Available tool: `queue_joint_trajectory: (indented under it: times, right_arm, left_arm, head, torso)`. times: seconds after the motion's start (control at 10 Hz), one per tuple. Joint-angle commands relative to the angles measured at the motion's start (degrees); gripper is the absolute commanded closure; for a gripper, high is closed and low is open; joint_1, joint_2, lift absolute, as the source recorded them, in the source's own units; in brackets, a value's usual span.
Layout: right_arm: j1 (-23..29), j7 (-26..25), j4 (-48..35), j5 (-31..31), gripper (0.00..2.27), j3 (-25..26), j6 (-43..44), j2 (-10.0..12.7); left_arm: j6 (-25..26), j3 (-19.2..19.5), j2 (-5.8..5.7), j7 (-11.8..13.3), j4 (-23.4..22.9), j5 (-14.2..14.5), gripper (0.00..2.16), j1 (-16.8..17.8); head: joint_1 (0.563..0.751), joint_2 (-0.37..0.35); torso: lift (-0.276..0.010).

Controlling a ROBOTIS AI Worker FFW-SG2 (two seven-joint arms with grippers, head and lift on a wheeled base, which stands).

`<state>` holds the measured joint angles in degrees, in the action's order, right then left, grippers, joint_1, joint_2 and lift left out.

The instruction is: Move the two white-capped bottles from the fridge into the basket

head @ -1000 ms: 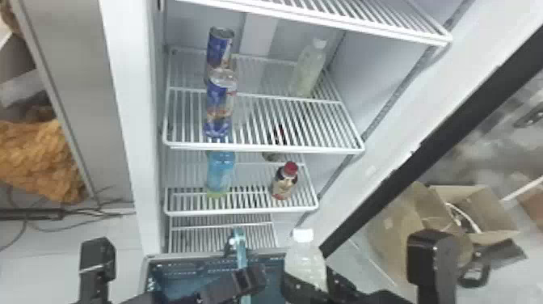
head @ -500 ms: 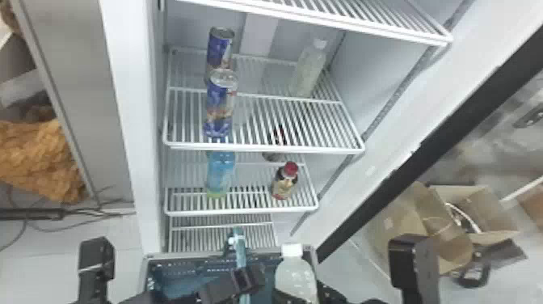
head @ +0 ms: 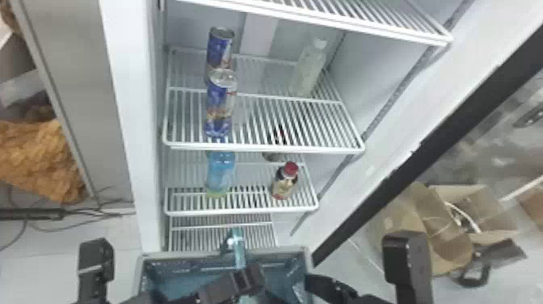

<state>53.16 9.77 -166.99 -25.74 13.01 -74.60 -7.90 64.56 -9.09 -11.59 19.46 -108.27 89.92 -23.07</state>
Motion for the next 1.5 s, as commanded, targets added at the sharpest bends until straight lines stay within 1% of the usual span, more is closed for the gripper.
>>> queue_joint_trajectory:
  times: [0.0,0.1,0.2,0.4,0.8,1.1,1.2,1.3,1.4]
  right_arm:
    - [-0.01,0.07,0.14,0.15,0.39,0.13,1.76,-0.01]
    - [0.41,-0.01,0.14,0.37,0.39,0.13,5.28,-0.01]
    - [0.69,-0.01,0.57,1.17,0.39,0.13,10.9,0.17]
    - [-0.71,-0.81,4.64,2.55,0.39,0.24,25.81,0.79]
    - [-5.78,-2.12,12.1,4.94,0.38,0.24,40.86,1.14]
    - [-11.96,-2.04,21.8,6.2,0.35,-0.33,49.86,0.79]
    - [-14.92,-0.72,27.85,6.09,0.29,-0.56,55.2,0.61]
    - [-18.29,0.51,32.91,6.77,0.2,-0.79,58.43,0.61]
    - [-20.96,0.69,36.29,7.57,0.11,-1.59,60.4,0.35]
  left_arm:
    - [-0.01,-0.06,-0.01,-0.04,0.06,0.01,1.19,0.01]
    - [-0.01,-0.06,-0.01,-0.04,-0.08,0.12,1.19,0.01]
    - [-0.01,0.06,-0.01,-0.04,0.06,0.12,1.19,0.01]
    - [-0.01,0.06,-0.01,-0.04,0.06,0.12,1.19,0.01]
    - [-0.01,0.06,-0.01,-0.04,0.06,0.23,1.19,-0.13]
    - [-0.01,-0.06,-0.01,-0.04,-0.08,0.35,1.19,-0.13]
    - [-0.01,-0.17,-0.01,-0.04,-0.08,0.69,1.19,-0.13]
    - [0.13,-0.4,-0.01,0.05,-0.08,0.69,1.19,-0.13]
    - [0.13,-0.51,-0.01,0.05,0.06,0.81,1.19,-0.13]
  head:
    - [0.695,-0.35]
    - [0.695,-0.35]
    - [0.695,-0.35]
    - [0.695,-0.35]
    - [0.695,-0.35]
    - [0.695,-0.35]
    - [0.695,-0.35]
    - [0.695,-0.35]
    - [0.695,-0.35]
  torso:
    - [0.0]
    - [0.0]
    - [0.0]
    - [0.0]
    - [0.0]
    - [0.0]
    - [0.0]
    - [0.0]
    - [0.0]
